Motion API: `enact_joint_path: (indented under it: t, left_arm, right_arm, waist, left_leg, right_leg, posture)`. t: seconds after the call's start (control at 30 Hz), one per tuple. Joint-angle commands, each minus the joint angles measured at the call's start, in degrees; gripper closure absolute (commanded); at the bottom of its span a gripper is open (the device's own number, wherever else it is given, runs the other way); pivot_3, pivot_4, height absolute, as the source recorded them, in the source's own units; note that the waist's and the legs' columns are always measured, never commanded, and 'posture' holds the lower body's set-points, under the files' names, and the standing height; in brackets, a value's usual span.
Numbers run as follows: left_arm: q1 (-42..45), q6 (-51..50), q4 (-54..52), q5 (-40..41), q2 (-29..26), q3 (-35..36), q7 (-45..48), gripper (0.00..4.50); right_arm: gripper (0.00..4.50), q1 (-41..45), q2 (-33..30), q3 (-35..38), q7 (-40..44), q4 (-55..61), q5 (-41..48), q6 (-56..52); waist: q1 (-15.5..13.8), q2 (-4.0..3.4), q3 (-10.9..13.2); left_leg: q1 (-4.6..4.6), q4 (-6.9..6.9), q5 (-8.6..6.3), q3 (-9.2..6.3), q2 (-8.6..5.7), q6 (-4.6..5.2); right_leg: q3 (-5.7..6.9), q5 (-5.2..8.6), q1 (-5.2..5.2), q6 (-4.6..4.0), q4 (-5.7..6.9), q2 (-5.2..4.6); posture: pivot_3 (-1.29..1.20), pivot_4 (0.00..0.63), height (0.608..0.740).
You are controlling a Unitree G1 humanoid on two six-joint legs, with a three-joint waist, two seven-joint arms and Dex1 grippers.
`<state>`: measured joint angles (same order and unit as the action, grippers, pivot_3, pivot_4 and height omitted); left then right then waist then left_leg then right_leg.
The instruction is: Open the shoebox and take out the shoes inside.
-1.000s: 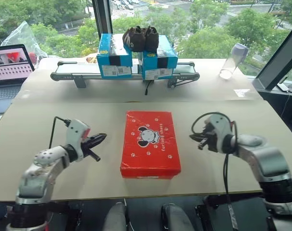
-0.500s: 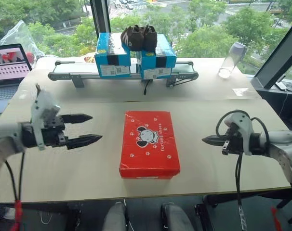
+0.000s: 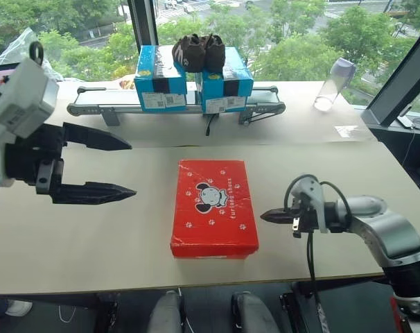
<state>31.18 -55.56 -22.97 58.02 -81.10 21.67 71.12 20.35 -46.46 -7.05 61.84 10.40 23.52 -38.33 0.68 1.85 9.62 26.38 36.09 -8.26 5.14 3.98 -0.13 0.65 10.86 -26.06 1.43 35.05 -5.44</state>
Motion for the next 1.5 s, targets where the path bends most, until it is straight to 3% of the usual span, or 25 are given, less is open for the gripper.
enact_joint_path:
  t: [0.03, 0.23, 0.43, 0.6, 0.8, 1.0, 1.27, 1.4, 1.5]
  left_arm:
    - [1.44, -1.06, -1.03, 2.11, -2.3, 1.12, 1.06, 0.11]
    - [-3.77, 2.03, -0.59, -4.8, -4.33, 3.16, 3.48, 0.11]
    - [-5.42, 1.09, -1.02, -5.69, -3.95, 6.67, 4.41, 0.11]
    - [-2.43, -3.37, 0.5, -1.14, -4.41, 12.53, 3.06, 0.11]
    - [2.58, -10.74, 3.92, 5.1, -7.35, 19.46, 0.81, 0.11]
    - [3.24, -20.99, 5.99, 7.0, -7.23, 29.81, -0.52, 0.11]
    - [-3.15, -27.77, 1.68, 4.39, -3.52, 39.4, -1.38, 0.11]
    - [-12.81, -22.39, 0.17, -5.52, 0.96, 45.75, 0.71, 0.11]
    - [-17.97, -20.67, 0.37, -8.35, 2.82, 49.88, 3.15, 0.11]
  right_arm:
    - [4.5, 2.4, 1.69, -1.38, 2.0, 0.89, 0.46, 2.04]
    - [4.5, 5.86, 4.5, -1.1, 2.98, 5.87, 6.07, -3.73]
    - [4.5, 11.37, 3.99, 2.07, 3.89, 6.2, 11.71, -8.35]
    - [4.5, 21.21, 6.47, 5.13, 3.89, 2.94, 17.59, -11.97]
    - [4.5, 28.58, 9.61, 2.03, 6.63, -2.97, 16.16, -9.76]
    - [4.5, 33.96, 15.97, -4.05, 9.75, -11.58, 10.65, -3.83]
    - [4.5, 42.75, 35.91, -6.68, 2.7, -25.18, 4.66, 4.85]
    - [4.5, 43.99, 42.08, -7.33, 0.16, -29.15, 1.09, 10.02]
    - [4.5, 43.99, 43.97, -6.6, -0.96, -30.41, 0.13, 10.9]
  waist:
    - [-0.01, 0.02, 0.01]
    - [0.02, 0.07, 0.05]
    - [0.0, 0.07, 0.06]
    - [0.01, 0.08, 0.1]
    - [0.07, 0.1, 0.1]
    - [0.37, 0.1, 0.1]
    - [1.05, 0.1, 0.1]
    - [1.13, 0.1, 0.09]
    - [1.26, 0.23, 0.06]
  left_leg:
    - [0.0, 0.01, 0.0, 0.0, 0.0, 0.0]
    - [0.0, 0.05, 0.01, 0.01, 0.0, -0.02]
    - [0.0, 0.13, 0.01, 0.0, 0.04, -0.04]
    - [0.01, 0.13, 0.01, 0.01, 0.05, -0.04]
    - [0.0, 0.11, 0.02, -0.02, 0.09, -0.03]
    - [0.0, 0.12, 0.04, 0.0, 0.09, 0.0]
    - [-0.16, 0.19, 0.17, -0.04, 0.17, -0.28]
    - [-0.14, 0.14, 0.19, -0.03, 0.18, -0.32]
    - [-0.12, 0.06, 0.26, -0.02, 0.22, -0.48]
  right_leg:
    - [0.0, 0.0, 0.01, 0.0, 0.0, 0.0]
    - [-0.02, 0.0, -0.01, 0.0, 0.09, 0.01]
    - [-0.01, -0.01, -0.01, -0.01, 0.11, 0.02]
    - [0.0, -0.02, -0.02, -0.01, 0.13, 0.02]
    - [0.02, -0.01, -0.01, -0.02, 0.15, 0.09]
    - [-0.01, 0.0, -0.05, -0.03, 0.28, 0.11]
    - [0.02, 0.09, -0.12, -0.19, 0.88, 0.16]
    - [0.07, 0.15, -0.12, -0.27, 0.92, 0.14]
    - [0.13, 0.14, -0.2, -0.31, 0.93, 0.15]
  posture:
    - [0.0, 0.15, 0.74]
    - [0.0, 0.15, 0.74]
    - [0.0, 0.15, 0.74]
    - [0.0, 0.15, 0.74]
    - [0.0, 0.15, 0.74]
    - [0.0, 0.15, 0.74]
    - [0.0, 0.15, 0.74]
    - [0.0, 0.15, 0.74]
    - [0.0, 0.15, 0.74]
